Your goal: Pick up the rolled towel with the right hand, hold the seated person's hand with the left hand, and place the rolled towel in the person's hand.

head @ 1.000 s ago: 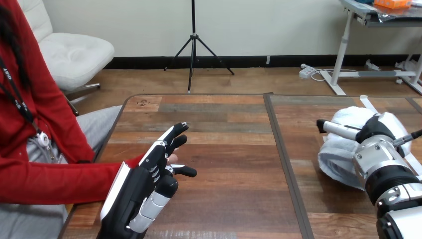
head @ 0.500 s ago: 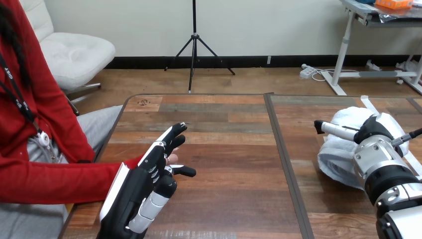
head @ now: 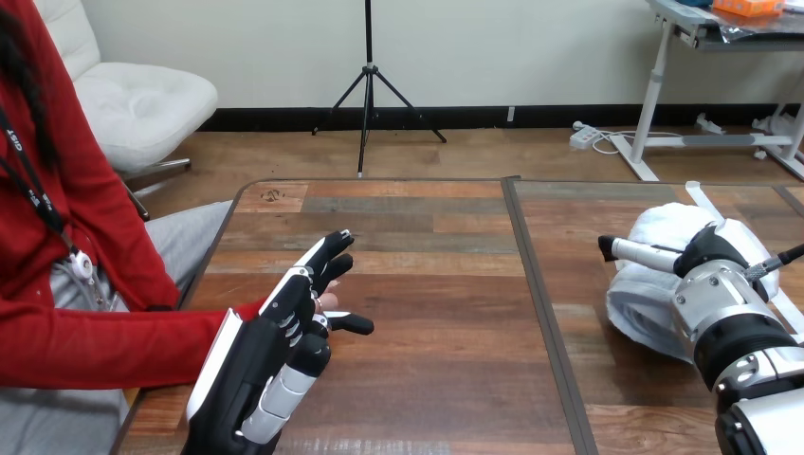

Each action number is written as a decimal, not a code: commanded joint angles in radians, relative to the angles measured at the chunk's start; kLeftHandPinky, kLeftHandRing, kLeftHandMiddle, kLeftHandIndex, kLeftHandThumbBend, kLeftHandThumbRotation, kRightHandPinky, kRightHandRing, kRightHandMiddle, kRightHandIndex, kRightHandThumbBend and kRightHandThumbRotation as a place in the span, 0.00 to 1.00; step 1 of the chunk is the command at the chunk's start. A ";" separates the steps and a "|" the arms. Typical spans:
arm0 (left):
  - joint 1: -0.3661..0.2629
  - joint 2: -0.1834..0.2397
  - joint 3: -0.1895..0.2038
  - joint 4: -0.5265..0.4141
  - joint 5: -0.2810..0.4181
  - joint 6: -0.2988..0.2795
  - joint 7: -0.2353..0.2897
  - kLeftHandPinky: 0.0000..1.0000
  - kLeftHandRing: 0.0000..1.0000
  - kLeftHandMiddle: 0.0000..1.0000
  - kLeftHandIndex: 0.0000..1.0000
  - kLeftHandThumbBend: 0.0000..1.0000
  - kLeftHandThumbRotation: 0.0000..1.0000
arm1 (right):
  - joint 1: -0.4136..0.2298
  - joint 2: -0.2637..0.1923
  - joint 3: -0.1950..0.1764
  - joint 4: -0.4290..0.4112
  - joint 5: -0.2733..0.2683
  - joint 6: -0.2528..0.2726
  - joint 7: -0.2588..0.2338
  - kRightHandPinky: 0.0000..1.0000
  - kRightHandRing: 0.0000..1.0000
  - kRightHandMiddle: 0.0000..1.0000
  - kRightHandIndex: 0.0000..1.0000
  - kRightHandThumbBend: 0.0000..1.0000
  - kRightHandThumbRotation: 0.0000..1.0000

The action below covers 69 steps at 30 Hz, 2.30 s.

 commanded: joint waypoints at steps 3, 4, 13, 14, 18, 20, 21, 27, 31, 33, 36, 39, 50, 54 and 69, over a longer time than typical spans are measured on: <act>-0.029 0.005 0.007 -0.053 -0.020 -0.022 -0.005 0.59 0.92 0.95 0.90 1.00 0.93 | -0.067 0.024 0.035 0.019 -0.031 0.005 0.014 1.00 1.00 1.00 1.00 1.00 0.60; -0.029 0.006 0.008 -0.054 -0.024 -0.023 -0.007 0.59 0.92 0.95 0.90 1.00 0.92 | -0.066 0.025 0.040 0.022 -0.036 0.007 0.017 1.00 1.00 1.00 1.00 1.00 0.61; -0.024 0.010 0.011 -0.069 -0.051 -0.010 -0.017 0.56 0.92 0.95 0.89 1.00 0.91 | -0.056 0.028 0.030 0.028 -0.032 0.001 -0.007 1.00 1.00 1.00 1.00 1.00 0.61; -0.024 0.011 0.011 -0.070 -0.055 -0.009 -0.018 0.56 0.92 0.95 0.89 1.00 0.91 | -0.054 0.029 0.025 0.027 -0.028 0.000 -0.012 1.00 1.00 1.00 1.00 1.00 0.61; -0.018 0.012 0.009 -0.087 -0.075 0.011 -0.023 0.55 0.92 0.95 0.89 1.00 0.89 | -0.051 0.027 0.034 0.038 -0.038 -0.003 -0.004 1.00 1.00 1.00 1.00 1.00 0.58; -0.017 0.013 0.010 -0.090 -0.079 0.011 -0.025 0.54 0.92 0.94 0.89 1.00 0.89 | -0.051 0.027 0.037 0.040 -0.041 0.000 -0.004 1.00 1.00 1.00 1.00 1.00 0.58; -0.016 0.013 0.010 -0.091 -0.080 0.011 -0.025 0.54 0.92 0.94 0.89 1.00 0.89 | -0.052 0.028 0.037 0.041 -0.041 0.003 -0.002 1.00 1.00 1.00 1.00 1.00 0.58; -0.012 0.013 0.013 -0.101 -0.080 0.013 -0.021 0.53 0.92 0.94 0.88 1.00 0.88 | -0.048 0.027 0.021 0.044 -0.027 -0.007 -0.013 1.00 1.00 1.00 1.00 1.00 0.55; -0.012 0.012 0.014 -0.104 -0.081 0.008 -0.021 0.52 0.91 0.94 0.88 1.00 0.89 | -0.046 0.029 0.019 0.044 -0.028 -0.008 -0.027 1.00 1.00 1.00 1.00 1.00 0.50; -0.012 0.010 0.013 -0.107 -0.086 0.006 -0.022 0.52 0.91 0.93 0.88 0.99 0.88 | -0.044 0.030 0.013 0.042 -0.024 -0.010 -0.041 1.00 1.00 1.00 1.00 1.00 0.48; -0.011 0.008 0.013 -0.114 -0.089 0.007 -0.021 0.50 0.90 0.93 0.87 0.99 0.88 | -0.041 0.031 0.004 0.040 -0.017 -0.015 -0.062 0.97 0.99 1.00 1.00 1.00 0.42; -0.011 0.009 0.014 -0.120 -0.085 0.005 -0.019 0.48 0.90 0.93 0.87 0.98 0.88 | -0.040 0.031 0.006 0.041 -0.021 -0.014 -0.067 0.88 0.95 0.98 0.99 1.00 0.36; -0.011 0.016 0.025 -0.150 -0.063 0.018 0.000 0.45 0.91 0.94 0.88 1.00 0.91 | -0.038 0.031 0.039 0.053 -0.055 -0.004 -0.063 0.50 0.71 0.80 0.85 1.00 0.27; -0.003 0.017 0.032 -0.174 -0.047 0.034 0.017 0.44 0.91 0.94 0.88 1.00 0.92 | -0.044 0.028 0.101 0.069 -0.109 0.014 0.001 0.41 0.62 0.74 0.79 1.00 0.31; 0.006 0.012 0.045 -0.225 -0.040 0.054 0.039 0.32 0.92 0.94 0.88 0.99 0.94 | -0.038 0.032 0.086 0.069 -0.107 0.014 0.008 0.32 0.54 0.67 0.70 1.00 0.25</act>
